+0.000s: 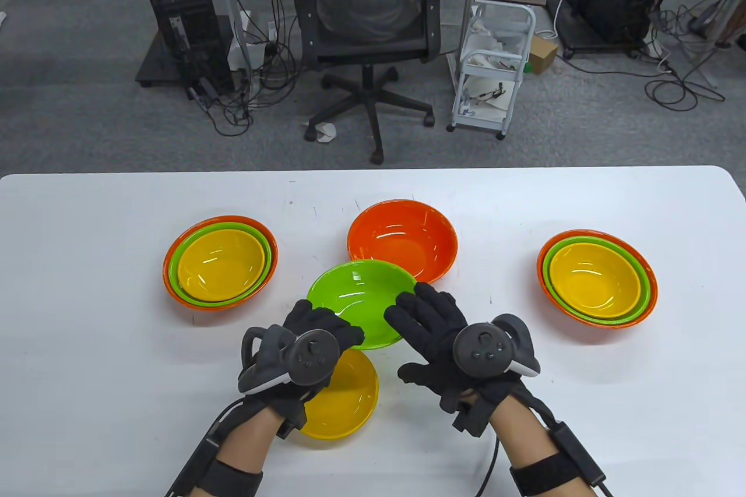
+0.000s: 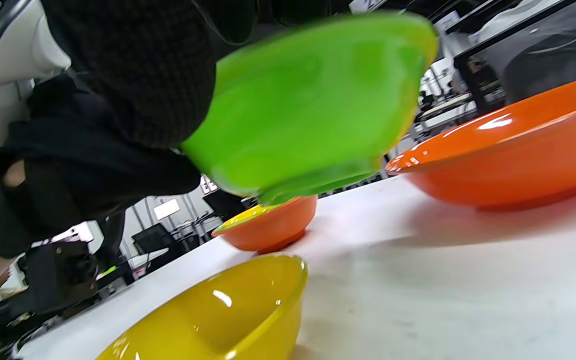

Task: Nest bowls by size, largest on bottom, smallest on top

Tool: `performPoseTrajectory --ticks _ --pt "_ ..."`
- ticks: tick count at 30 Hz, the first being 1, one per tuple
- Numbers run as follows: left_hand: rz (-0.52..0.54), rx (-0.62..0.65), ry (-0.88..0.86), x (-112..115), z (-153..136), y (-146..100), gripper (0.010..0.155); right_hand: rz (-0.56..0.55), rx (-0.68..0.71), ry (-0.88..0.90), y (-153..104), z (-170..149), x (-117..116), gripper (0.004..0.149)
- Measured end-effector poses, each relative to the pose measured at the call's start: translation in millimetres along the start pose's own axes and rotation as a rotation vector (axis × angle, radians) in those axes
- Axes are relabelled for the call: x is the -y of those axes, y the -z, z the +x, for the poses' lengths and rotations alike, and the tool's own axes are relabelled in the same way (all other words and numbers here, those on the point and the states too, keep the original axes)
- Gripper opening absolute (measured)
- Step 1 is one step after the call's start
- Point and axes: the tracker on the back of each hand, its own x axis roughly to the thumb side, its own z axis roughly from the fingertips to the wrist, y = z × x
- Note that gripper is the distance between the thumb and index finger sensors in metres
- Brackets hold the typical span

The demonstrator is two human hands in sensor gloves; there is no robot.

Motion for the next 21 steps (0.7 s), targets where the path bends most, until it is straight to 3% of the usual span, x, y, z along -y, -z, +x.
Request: performPoseTrajectory --ticks 8,21 --pt "0.014 0.076 0.001 11.4 9.8 -1.6 0.044 0.036 0.024 -0.043 0.3 1.0 -14.0 0.074" --pt "0.048 0.099 0.029 15.2 14.2 -7.2 0.043 0.036 0.034 -0.168 -1.1 3.6 -21.5 0.043"
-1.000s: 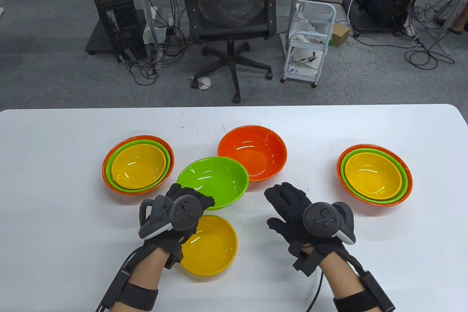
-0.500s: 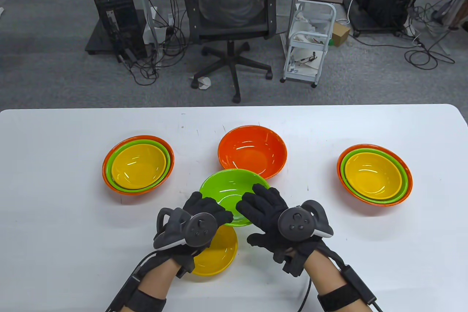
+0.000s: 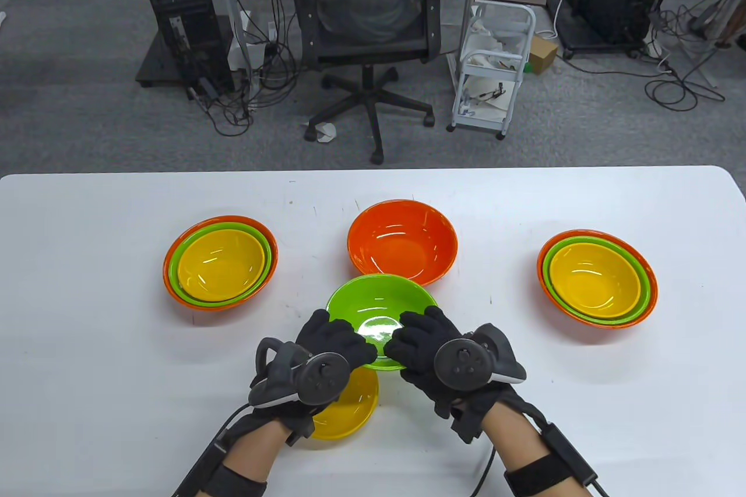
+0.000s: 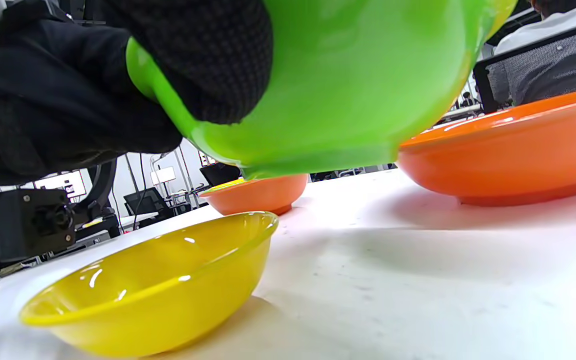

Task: Nest bowls by size, largest on bottom, smallest on top

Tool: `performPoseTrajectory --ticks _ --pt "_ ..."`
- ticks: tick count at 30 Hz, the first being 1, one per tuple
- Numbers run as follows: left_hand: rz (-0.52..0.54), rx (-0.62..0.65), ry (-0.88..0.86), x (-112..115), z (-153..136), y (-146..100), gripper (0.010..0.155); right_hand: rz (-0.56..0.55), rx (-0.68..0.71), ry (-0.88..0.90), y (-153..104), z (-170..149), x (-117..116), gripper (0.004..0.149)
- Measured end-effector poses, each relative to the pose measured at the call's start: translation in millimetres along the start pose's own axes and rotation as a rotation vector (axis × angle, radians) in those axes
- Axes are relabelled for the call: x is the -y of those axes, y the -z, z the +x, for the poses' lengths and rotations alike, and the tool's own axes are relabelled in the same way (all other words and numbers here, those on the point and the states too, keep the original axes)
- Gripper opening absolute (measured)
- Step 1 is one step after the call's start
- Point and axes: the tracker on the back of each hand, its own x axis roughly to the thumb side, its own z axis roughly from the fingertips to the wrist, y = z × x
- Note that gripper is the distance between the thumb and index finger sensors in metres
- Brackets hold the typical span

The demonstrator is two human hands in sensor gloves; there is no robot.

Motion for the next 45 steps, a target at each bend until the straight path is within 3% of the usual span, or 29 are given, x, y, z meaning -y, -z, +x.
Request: performPoseTrajectory --ticks 13,20,35,45 --pt "0.045 -0.008 -0.095 -8.1 -6.5 -5.8 0.052 -0.046 -0.008 -0.066 0.4 1.7 6.0 0.041" --pt "0.105 -0.048 -0.160 -16.1 -24.2 -16.5 0.059 -0.069 -0.047 -0.118 5.7 -5.9 18.3 0.041" --pt "0.023 -0.312 -0.262 -6.9 -92.9 -60.7 0.065 -0.175 -0.257 -0.251 43.7 -42.5 34.3 0.042" --pt "0.044 -0.341 -0.329 -6.2 -107.7 -72.0 0.065 -0.162 -0.414 -0.262 76.0 -74.4 21.5 0.042"
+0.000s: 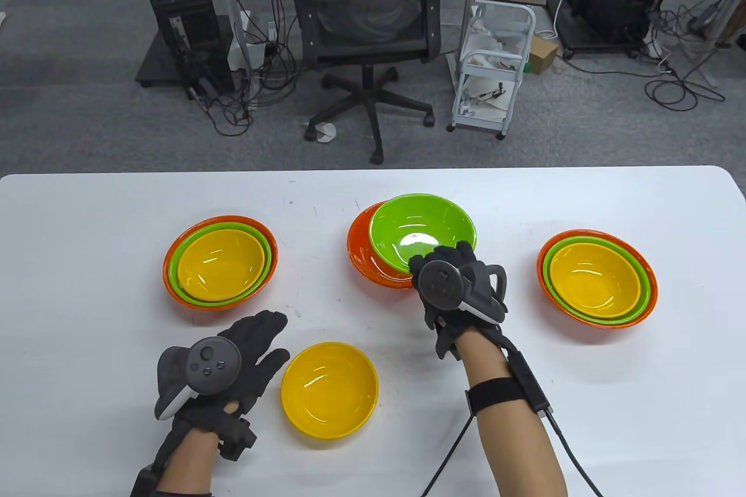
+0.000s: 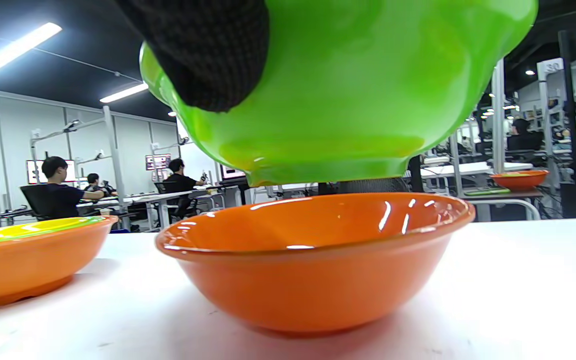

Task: Nest bowls by size, largest on bottom, smallest on top

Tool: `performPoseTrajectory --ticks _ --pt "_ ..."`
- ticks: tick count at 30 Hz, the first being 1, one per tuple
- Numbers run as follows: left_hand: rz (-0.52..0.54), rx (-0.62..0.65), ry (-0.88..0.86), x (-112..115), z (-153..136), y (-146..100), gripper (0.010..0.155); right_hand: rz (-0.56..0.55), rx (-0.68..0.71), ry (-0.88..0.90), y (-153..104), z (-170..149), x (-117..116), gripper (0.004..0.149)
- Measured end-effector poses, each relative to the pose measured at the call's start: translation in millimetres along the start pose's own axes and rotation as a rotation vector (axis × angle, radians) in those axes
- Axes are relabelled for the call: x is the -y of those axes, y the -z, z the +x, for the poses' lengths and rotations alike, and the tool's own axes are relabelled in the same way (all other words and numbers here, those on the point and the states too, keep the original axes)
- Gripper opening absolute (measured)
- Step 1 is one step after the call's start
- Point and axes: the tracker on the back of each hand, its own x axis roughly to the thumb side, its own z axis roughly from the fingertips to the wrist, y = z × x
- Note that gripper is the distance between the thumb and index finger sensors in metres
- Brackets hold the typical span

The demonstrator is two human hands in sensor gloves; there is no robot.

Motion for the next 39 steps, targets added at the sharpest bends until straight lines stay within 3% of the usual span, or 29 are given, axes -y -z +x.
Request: performPoseTrajectory --ticks 14,29,39 --pt "-0.009 0.008 -0.013 -0.6 -0.4 -0.7 0.065 0.098 -0.094 -0.034 31.6 0.2 -31.0 0.042" --pt "-0.025 -0.001 -0.010 -0.4 -0.6 -0.4 0.064 0.154 -0.093 -0.055 40.6 6.7 -48.6 0.042" --pt "-0.036 -0.007 -0.008 0.0 -1.4 -0.1 0.064 0.314 -0.105 -0.006 41.0 3.3 -56.5 0.051"
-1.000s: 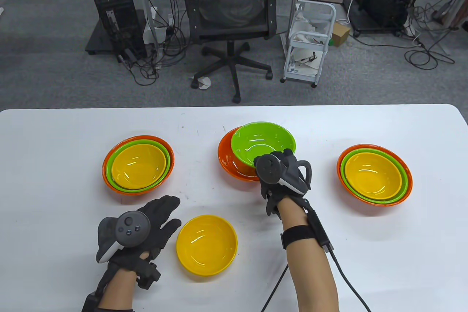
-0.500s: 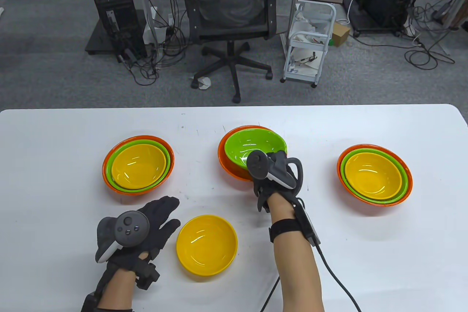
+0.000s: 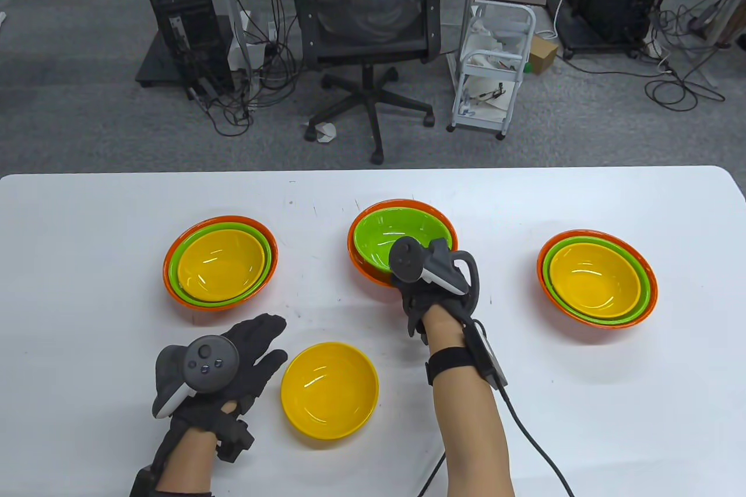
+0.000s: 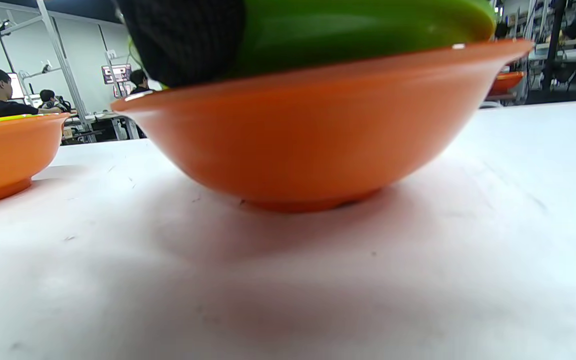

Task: Nest bowls by size, largest on bottom, smallest on top

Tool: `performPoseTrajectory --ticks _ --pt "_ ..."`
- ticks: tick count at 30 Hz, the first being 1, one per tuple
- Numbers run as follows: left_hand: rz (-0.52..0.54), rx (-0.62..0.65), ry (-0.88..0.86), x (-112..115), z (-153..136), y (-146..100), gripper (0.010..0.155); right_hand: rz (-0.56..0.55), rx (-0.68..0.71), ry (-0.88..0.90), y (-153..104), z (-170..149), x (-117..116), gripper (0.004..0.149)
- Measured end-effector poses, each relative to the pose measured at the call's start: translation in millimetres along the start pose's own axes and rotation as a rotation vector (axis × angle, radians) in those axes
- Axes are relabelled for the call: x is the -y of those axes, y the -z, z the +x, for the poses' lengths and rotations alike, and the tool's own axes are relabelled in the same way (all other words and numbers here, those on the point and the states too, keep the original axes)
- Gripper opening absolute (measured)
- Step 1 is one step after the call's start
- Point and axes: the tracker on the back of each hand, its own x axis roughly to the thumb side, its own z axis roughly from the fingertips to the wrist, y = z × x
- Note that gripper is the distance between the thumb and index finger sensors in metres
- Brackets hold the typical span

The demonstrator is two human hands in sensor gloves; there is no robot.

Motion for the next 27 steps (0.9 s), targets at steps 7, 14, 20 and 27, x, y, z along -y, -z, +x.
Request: performPoseTrajectory --ticks 7,14,20,27 --pt "-0.013 -0.004 0.003 0.4 0.0 0.1 0.064 0.093 -0.029 0.079 0.1 -4.5 -5.6 0.056" --pt "-0.021 -0.005 0.007 0.6 -0.3 0.5 0.064 0.075 -0.019 0.092 -5.5 -5.3 -4.1 0.055" --pt "-0.029 -0.008 0.013 1.6 0.1 1.1 0.064 0.016 0.052 0.070 -24.6 -2.4 3.3 0.056" --pt "-0.041 -0.012 0.027 4.6 1.7 2.1 0.064 -0.056 0.126 0.092 -68.2 -8.8 15.6 0.059"
